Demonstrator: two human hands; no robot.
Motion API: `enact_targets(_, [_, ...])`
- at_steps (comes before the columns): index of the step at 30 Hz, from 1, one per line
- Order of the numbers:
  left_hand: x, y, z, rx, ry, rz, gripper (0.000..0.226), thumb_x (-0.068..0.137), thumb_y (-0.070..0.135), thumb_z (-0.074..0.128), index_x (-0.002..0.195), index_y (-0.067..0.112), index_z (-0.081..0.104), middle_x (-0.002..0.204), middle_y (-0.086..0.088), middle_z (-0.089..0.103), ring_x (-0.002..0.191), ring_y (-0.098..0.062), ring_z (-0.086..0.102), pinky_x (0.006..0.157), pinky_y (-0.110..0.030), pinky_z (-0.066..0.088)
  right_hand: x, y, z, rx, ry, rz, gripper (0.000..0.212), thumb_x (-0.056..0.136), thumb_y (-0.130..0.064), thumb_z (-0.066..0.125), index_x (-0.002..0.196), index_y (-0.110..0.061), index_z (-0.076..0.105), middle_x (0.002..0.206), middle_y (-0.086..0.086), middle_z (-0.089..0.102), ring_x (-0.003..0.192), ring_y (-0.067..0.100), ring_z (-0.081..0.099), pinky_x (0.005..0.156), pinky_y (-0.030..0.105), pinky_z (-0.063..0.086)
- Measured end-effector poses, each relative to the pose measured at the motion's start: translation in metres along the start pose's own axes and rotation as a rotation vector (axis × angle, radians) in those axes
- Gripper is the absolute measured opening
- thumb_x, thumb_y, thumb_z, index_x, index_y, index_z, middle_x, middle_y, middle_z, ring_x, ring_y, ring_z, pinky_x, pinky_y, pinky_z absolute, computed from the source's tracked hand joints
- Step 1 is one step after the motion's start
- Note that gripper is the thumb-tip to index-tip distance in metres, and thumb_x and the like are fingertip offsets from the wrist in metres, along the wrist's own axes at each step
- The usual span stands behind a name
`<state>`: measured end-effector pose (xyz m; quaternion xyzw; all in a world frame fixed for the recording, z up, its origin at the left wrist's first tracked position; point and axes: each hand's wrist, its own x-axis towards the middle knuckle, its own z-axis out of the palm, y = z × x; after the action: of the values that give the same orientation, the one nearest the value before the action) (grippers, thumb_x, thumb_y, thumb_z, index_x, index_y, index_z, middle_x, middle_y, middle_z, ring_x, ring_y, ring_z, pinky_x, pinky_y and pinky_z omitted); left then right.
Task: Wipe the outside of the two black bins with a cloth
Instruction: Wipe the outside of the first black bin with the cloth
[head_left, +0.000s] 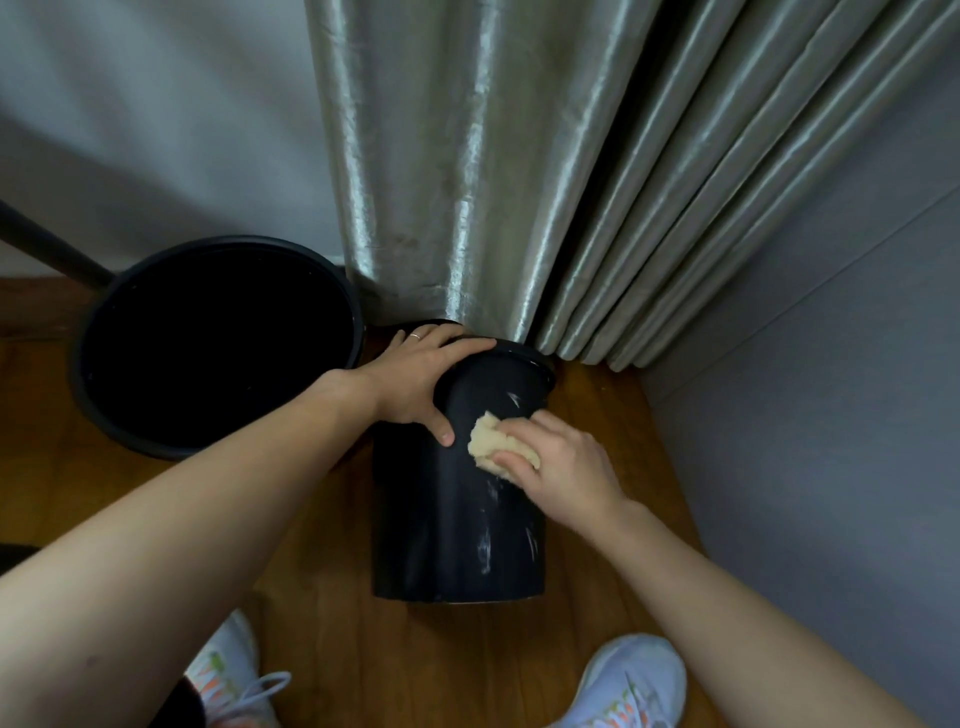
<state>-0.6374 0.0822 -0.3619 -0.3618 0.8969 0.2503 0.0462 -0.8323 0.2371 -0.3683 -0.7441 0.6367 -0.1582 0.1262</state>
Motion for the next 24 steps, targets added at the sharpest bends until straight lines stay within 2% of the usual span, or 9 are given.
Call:
enact_targets(5, [-0.001,-0.003,0.001,0.004,0.009,0.0,0.127,0.051,0.053,0.089,0.15,0.047,0.009,0.159,-0.002,0.01,0.147,-0.029,0.006,0.113,-0.064,0.012,-0.038,0.004,0.008,-0.015,-0.093,-0.343,0.028,0.089,-0.04,0.06,0.111,-0.022,0.067,0.088,-0.003,0.057,0.068,0.013,0.056,0.051,0.024,0.045])
enact_targets(7, [0.001,-0.005,0.002,0.01,0.01,0.004,0.128,0.05,0.054,0.089,0.15,0.047,0.009,0.16,-0.002,0.009,0.147,-0.029,0.006,0.113,-0.065,0.013,-0.03,0.005,0.01,-0.04,-0.038,-0.278,0.028,0.09,-0.039,0.06,0.112,-0.024,0.066,0.089,-0.003,0.058,0.07,0.014,0.058,0.052,0.025,0.047])
enact_targets(10, [0.004,-0.006,0.003,0.015,0.007,0.006,0.129,0.049,0.056,0.088,0.149,0.048,0.007,0.161,-0.001,0.008,0.148,-0.03,0.005,0.113,-0.065,0.013,-0.012,0.003,0.009,-0.023,0.057,0.021,0.029,0.092,-0.04,0.06,0.118,-0.027,0.064,0.095,-0.004,0.059,0.076,0.017,0.06,0.057,0.028,0.047])
enact_targets(12, [0.004,-0.005,0.004,0.023,0.004,0.0,0.129,0.05,0.055,0.088,0.149,0.049,0.006,0.161,-0.001,0.007,0.148,-0.03,0.004,0.113,-0.065,0.012,-0.012,0.004,0.011,-0.003,0.062,0.055,0.031,0.092,-0.042,0.059,0.119,-0.028,0.064,0.096,-0.005,0.058,0.077,0.017,0.059,0.059,0.029,0.046])
enact_targets(15, [0.005,-0.005,0.004,0.019,0.006,-0.004,0.129,0.049,0.053,0.089,0.149,0.049,0.007,0.161,-0.001,0.007,0.148,-0.03,0.003,0.113,-0.065,0.012,-0.034,0.005,0.014,0.093,-0.01,-0.111,0.033,0.092,-0.045,0.056,0.116,-0.024,0.064,0.094,-0.005,0.057,0.072,0.013,0.057,0.056,0.027,0.045])
enact_targets(17, [0.006,-0.007,0.005,0.017,0.007,-0.001,0.129,0.049,0.053,0.089,0.148,0.05,0.007,0.161,0.0,0.007,0.148,-0.029,0.004,0.113,-0.065,0.012,-0.051,0.006,0.018,0.058,-0.065,-0.294,0.031,0.091,-0.043,0.06,0.113,-0.022,0.066,0.089,-0.004,0.057,0.068,0.01,0.054,0.052,0.024,0.045])
enact_targets(19, [0.007,-0.008,0.005,0.018,0.01,0.002,0.129,0.049,0.053,0.088,0.148,0.05,0.007,0.161,0.0,0.007,0.148,-0.029,0.004,0.113,-0.064,0.012,-0.054,0.008,0.022,0.011,-0.066,-0.389,0.03,0.09,-0.043,0.063,0.11,-0.021,0.068,0.085,-0.003,0.058,0.065,0.011,0.054,0.05,0.025,0.046])
enact_targets(21, [0.007,-0.009,0.003,0.013,0.02,0.0,0.129,0.049,0.052,0.089,0.148,0.05,0.007,0.161,0.0,0.007,0.148,-0.029,0.004,0.113,-0.064,0.013,-0.043,0.007,0.02,0.004,-0.001,-0.313,0.032,0.091,-0.045,0.059,0.111,-0.022,0.067,0.088,-0.003,0.06,0.068,0.013,0.057,0.051,0.025,0.048])
enact_targets(24, [0.008,-0.012,0.001,0.009,0.019,-0.008,0.129,0.049,0.051,0.09,0.149,0.048,0.007,0.161,-0.001,0.007,0.148,-0.031,0.006,0.113,-0.064,0.014,-0.025,0.003,0.015,0.025,0.109,-0.019,0.04,0.09,-0.052,0.05,0.114,-0.025,0.066,0.092,-0.004,0.06,0.072,0.014,0.06,0.055,0.026,0.046])
